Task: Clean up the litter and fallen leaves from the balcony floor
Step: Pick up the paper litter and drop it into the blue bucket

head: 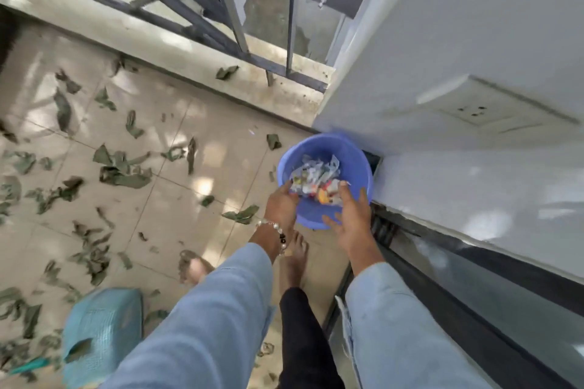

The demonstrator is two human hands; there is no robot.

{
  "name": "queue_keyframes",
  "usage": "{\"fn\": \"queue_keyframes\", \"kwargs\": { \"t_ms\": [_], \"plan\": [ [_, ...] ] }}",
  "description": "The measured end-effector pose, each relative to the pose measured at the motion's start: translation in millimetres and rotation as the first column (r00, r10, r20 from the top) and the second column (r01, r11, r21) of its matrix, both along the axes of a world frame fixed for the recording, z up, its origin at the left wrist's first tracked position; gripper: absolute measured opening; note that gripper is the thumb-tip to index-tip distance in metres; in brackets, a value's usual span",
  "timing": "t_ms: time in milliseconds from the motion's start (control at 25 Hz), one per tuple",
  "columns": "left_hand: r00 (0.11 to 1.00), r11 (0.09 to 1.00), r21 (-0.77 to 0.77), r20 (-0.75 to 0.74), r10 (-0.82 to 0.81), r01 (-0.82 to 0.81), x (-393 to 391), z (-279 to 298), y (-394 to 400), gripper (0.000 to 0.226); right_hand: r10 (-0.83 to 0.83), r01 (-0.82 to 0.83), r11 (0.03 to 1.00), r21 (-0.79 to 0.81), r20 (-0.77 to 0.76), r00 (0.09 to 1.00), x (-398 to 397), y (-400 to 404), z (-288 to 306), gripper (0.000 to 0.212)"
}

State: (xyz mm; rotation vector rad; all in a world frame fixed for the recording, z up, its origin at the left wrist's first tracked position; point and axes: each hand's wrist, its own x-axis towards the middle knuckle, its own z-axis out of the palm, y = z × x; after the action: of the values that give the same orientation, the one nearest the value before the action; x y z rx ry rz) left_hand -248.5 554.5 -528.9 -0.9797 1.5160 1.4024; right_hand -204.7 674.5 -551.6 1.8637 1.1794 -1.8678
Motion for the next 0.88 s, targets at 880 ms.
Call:
{"fn": "queue_keyframes", "kwargs": {
  "t_ms": [880],
  "plan": [
    [0.965, 0.838, -0.527, -0.263, -0.002, -0.142, 78, 307, -402, 0.027, 0.999, -0.864, -0.028, 0.504, 0.038, -0.010, -81, -337, 322, 0.017]
  ]
}}
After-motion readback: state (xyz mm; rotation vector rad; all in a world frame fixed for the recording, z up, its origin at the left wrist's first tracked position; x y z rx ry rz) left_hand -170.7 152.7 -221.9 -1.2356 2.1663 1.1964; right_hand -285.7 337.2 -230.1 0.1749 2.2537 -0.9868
